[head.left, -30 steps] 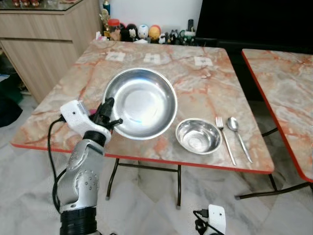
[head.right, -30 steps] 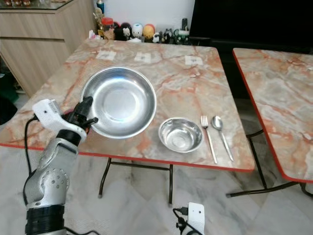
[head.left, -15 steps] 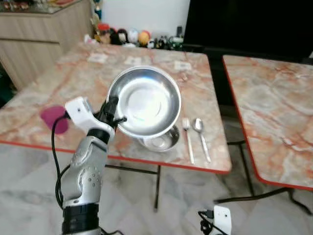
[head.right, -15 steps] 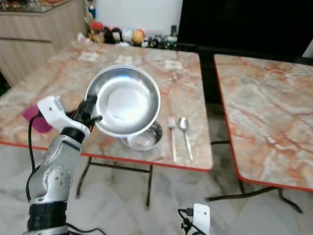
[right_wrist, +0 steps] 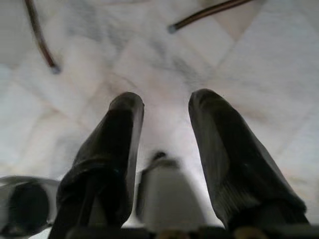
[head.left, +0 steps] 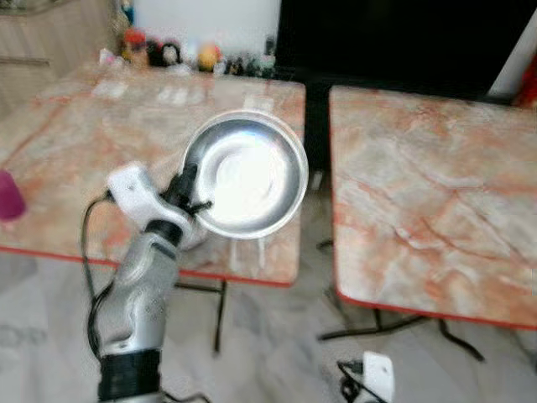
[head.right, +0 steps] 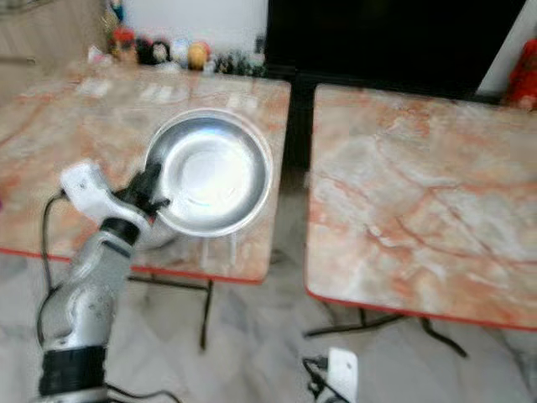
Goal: Setting the table
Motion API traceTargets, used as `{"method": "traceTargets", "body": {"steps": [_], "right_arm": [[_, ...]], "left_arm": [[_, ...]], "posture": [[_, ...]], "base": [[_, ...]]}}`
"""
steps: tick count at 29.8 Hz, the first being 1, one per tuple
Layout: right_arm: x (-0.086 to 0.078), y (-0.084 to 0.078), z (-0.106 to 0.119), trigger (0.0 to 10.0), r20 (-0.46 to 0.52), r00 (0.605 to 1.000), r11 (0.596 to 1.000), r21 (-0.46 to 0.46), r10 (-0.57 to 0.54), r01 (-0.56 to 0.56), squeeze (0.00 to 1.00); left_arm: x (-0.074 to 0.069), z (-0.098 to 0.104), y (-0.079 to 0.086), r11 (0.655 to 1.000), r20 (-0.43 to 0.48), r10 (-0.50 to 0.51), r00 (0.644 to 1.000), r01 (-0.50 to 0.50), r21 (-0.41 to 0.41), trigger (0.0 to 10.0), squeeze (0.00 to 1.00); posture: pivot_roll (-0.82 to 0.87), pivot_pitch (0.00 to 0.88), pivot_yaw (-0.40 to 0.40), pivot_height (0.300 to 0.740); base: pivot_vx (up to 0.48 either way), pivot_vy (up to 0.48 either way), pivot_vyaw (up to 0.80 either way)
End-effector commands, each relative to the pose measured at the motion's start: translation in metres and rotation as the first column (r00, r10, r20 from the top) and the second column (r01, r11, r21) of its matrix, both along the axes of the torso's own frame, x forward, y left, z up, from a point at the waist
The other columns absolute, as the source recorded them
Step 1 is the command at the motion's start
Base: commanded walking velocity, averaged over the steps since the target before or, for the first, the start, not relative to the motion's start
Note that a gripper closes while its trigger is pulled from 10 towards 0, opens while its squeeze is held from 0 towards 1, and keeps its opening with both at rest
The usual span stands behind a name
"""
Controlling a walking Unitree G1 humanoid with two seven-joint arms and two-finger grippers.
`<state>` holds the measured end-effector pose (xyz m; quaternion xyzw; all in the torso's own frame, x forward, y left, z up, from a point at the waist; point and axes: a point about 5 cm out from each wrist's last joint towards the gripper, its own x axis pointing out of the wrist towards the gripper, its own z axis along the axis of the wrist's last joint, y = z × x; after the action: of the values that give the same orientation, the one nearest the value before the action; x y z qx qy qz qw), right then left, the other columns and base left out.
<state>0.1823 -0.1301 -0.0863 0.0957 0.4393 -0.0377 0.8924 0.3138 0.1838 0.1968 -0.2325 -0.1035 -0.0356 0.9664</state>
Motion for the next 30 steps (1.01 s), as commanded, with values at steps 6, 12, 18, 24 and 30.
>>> {"method": "traceTargets", "body": {"steps": [6, 12, 18, 24, 30], "right_arm": [[0.000, -0.008, 0.000, 10.0, -0.004, 1.000, 1.000, -0.017, -0.019, 0.018, 0.00], [0.000, -0.008, 0.000, 10.0, -0.004, 1.000, 1.000, -0.018, -0.016, 0.016, 0.00], [0.001, -0.007, 0.000, 10.0, -0.003, 1.000, 1.000, -0.017, -0.010, 0.010, 0.00], [0.003, -0.008, 0.001, 10.0, 0.001, 1.000, 1.000, -0.018, -0.012, 0.012, 0.00], [0.006, -0.009, 0.003, 10.0, 0.011, 1.000, 0.999, -0.023, -0.025, 0.025, 0.00]], "left_arm": [[0.002, 0.004, -0.004, 0.999, 0.010, -0.018, 1.000, 0.018, 0.036, 10.0, 0.00], [0.002, 0.004, -0.003, 0.999, 0.009, -0.015, 1.000, 0.014, 0.052, 10.0, 0.00], [0.002, 0.001, 0.000, 0.997, 0.001, -0.002, 1.000, 0.002, 0.079, 10.0, 0.00], [0.004, 0.000, 0.003, 0.993, -0.010, -0.001, 1.000, 0.002, 0.114, 10.0, 0.00], [0.008, 0.001, 0.003, 0.992, -0.013, -0.009, 1.000, 0.011, 0.127, 10.0, 0.00]], "posture": [[0.07, 0.015, -0.026, 0.740], [0.07, 0.005, -0.030, 0.740], [0.09, 0.000, -0.033, 0.740], [0.11, 0.000, -0.010, 0.740], [0.11, 0.000, 0.009, 0.740]], "base": [[0.000, -0.465, 0.00], [0.000, -0.465, 0.00], [0.000, -0.465, 0.00], [0.000, -0.465, 0.00], [0.000, -0.465, 0.00]]}}
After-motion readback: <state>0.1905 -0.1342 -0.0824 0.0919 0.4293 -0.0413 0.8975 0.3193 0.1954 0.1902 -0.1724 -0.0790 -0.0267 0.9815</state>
